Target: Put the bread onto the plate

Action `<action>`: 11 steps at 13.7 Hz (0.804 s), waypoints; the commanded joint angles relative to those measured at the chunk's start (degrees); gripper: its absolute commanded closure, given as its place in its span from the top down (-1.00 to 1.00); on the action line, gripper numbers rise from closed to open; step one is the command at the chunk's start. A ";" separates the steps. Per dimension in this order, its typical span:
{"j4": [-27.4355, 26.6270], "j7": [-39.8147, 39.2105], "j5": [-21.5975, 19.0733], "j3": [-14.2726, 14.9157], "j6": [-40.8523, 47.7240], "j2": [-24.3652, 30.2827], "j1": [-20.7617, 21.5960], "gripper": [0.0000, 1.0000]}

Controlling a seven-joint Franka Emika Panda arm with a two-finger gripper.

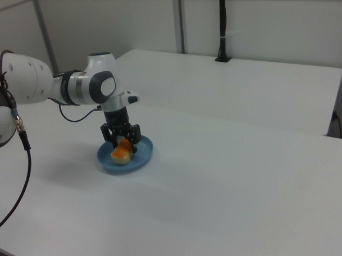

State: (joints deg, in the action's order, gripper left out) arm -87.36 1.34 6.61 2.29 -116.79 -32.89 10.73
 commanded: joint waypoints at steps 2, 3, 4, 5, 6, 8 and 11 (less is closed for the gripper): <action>-0.36 -0.20 0.77 0.17 -0.37 2.91 -0.09 1.00; -0.35 0.15 0.69 0.18 1.20 5.36 -0.18 1.00; -0.27 0.15 0.60 0.18 4.09 7.47 -0.18 1.00; -0.27 0.24 0.51 0.18 6.81 9.76 -0.18 1.00; -0.27 0.59 0.42 0.26 9.10 12.04 -0.53 1.00; -0.27 1.38 0.07 0.18 13.50 16.35 -2.28 1.00; -0.62 1.38 -0.02 0.18 19.66 22.15 -4.74 1.00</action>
State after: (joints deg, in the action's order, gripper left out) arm -85.28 1.74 6.62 2.41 -101.79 -17.39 8.18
